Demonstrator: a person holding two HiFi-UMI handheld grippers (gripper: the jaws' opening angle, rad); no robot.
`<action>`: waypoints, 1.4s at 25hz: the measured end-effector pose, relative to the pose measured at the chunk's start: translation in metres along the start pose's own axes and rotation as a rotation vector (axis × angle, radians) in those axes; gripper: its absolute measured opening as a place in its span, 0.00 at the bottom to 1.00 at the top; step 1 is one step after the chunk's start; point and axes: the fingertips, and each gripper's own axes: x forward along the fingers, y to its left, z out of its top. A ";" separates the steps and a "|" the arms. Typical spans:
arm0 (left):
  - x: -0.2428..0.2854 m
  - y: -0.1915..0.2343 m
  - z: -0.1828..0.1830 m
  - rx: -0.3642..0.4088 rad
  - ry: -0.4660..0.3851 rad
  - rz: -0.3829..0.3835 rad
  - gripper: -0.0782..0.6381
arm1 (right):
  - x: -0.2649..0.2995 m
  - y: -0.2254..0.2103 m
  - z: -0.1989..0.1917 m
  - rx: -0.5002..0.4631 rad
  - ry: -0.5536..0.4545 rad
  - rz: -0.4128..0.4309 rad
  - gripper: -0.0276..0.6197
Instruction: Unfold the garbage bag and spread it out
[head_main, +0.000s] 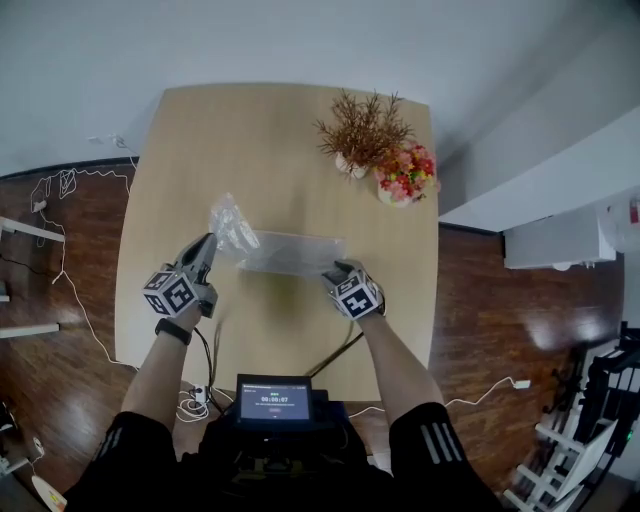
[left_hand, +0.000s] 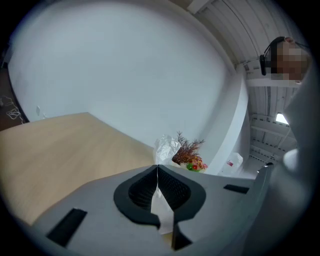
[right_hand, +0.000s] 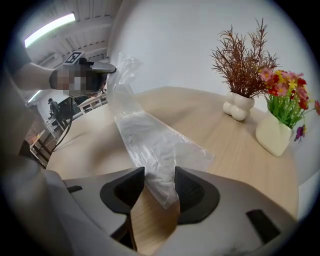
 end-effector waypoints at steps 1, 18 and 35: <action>-0.007 0.010 -0.001 0.003 -0.001 0.024 0.12 | -0.002 0.000 -0.004 0.003 0.000 -0.003 0.38; -0.070 0.136 -0.053 0.007 0.128 0.339 0.13 | -0.024 0.017 -0.041 0.009 0.001 -0.013 0.38; -0.103 0.174 -0.115 -0.102 0.372 0.468 0.43 | -0.027 0.019 -0.044 0.009 0.007 -0.011 0.38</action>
